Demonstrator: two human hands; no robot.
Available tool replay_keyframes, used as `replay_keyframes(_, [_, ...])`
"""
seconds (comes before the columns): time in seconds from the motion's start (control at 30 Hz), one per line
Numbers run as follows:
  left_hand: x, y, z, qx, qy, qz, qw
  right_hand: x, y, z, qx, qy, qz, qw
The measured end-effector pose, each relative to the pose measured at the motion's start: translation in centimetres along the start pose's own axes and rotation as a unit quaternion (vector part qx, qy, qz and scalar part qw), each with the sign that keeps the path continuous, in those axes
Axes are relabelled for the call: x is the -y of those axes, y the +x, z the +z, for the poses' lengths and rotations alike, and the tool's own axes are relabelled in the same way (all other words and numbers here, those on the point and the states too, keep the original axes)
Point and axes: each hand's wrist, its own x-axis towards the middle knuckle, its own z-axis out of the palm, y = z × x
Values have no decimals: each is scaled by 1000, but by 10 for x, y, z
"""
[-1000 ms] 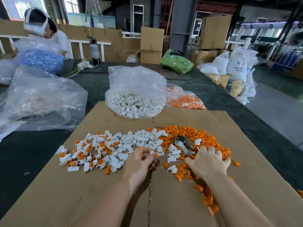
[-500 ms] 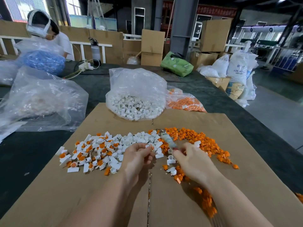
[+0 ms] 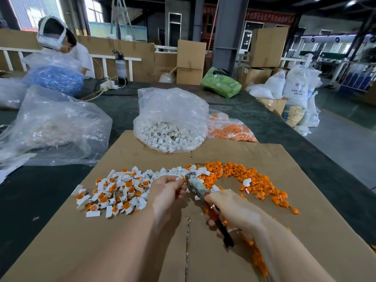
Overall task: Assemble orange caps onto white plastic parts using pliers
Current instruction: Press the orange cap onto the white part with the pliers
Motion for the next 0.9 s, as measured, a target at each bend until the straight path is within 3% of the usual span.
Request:
replay_keyframes(0.23, [0, 2, 0, -10, 17, -1, 1000, 2, -1, 1, 10, -8, -13, 1000])
replay_keyframes(0.43, [0, 0, 4, -11, -2, -14, 1000, -1, 1, 2, -11, -112, -34, 993])
replay_keyframes(0.6, [0, -1, 6, -15, -9, -22, 1000, 2, -1, -2, 16, -45, -6, 999])
replay_keyframes(0.9, [1, -3, 7, -10, 24, -18, 999, -1, -3, -3, 35, -70, -22, 997])
